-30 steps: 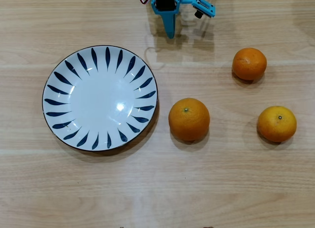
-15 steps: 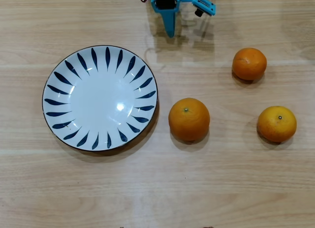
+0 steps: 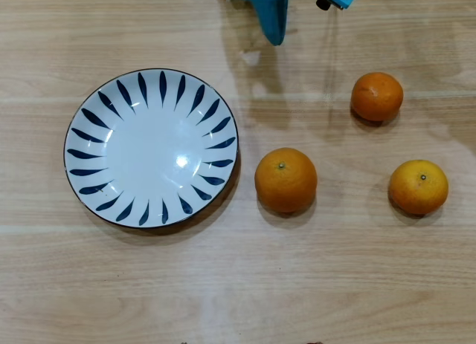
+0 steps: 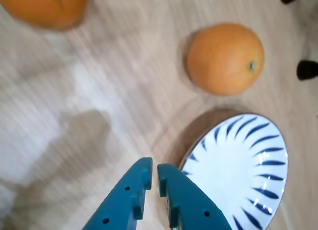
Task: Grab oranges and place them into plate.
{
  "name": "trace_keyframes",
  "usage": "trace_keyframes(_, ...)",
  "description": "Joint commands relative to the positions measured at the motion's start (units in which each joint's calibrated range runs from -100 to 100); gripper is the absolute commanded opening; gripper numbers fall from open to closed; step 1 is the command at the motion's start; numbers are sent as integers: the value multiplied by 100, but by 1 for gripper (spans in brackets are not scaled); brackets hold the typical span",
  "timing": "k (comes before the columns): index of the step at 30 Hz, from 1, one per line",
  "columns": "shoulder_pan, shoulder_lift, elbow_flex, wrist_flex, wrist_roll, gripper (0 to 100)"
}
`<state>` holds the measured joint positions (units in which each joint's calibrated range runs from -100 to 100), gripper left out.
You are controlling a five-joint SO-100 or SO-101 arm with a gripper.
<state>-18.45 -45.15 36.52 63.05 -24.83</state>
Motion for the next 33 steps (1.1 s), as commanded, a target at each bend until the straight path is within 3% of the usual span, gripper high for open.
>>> trace_keyframes(1, -373, 509, -1239, 8, -450, 3)
trace_keyframes(11, -1276, 1295, -4290, 3394, -1903, 3)
trace_keyframes(18, -2163, 1455, -4372, 3592, -2661, 5)
trace_keyframes(28, -3180, 2588, -4155, 3558, -4072, 36)
trace_keyframes(33, -3502, 3095, -4200, 3592, -4229, 45)
